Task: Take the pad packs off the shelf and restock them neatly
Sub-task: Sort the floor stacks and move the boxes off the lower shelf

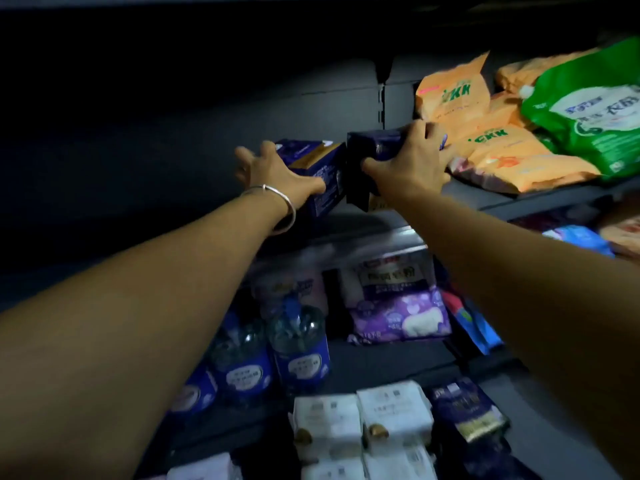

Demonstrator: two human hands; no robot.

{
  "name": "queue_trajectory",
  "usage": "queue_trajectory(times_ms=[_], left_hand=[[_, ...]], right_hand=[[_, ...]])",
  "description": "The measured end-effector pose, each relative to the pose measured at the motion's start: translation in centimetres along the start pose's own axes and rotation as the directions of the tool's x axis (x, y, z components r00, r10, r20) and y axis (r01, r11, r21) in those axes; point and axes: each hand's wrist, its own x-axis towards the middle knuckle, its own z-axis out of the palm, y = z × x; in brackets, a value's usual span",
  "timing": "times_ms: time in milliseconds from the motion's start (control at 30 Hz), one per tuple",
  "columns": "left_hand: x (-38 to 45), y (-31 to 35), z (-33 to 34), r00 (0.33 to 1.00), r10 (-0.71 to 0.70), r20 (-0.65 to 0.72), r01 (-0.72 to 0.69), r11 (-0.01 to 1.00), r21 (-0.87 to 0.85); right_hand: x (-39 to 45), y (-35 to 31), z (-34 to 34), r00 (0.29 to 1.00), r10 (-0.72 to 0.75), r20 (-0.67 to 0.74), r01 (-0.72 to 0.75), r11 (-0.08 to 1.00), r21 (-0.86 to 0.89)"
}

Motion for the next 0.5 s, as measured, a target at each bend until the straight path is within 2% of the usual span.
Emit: queue_trajectory(times_ms=[267,500], left_hand=[[-11.3,-1.4,-3.0,0.996,0.049,0.079,-0.049,0.999,-0.006],[-20.8,-4.8,-1.8,0.966,0.032,0.257,-0.041,0.999,0.031]], right_hand=[[-10.6,2.7,-6.8,0.998,0.067,0.001,-0.067,0.996,-0.064],[-20.6,8.2,-9.3,0.988,0.15,0.041,-0.143,0.981,-0.128]])
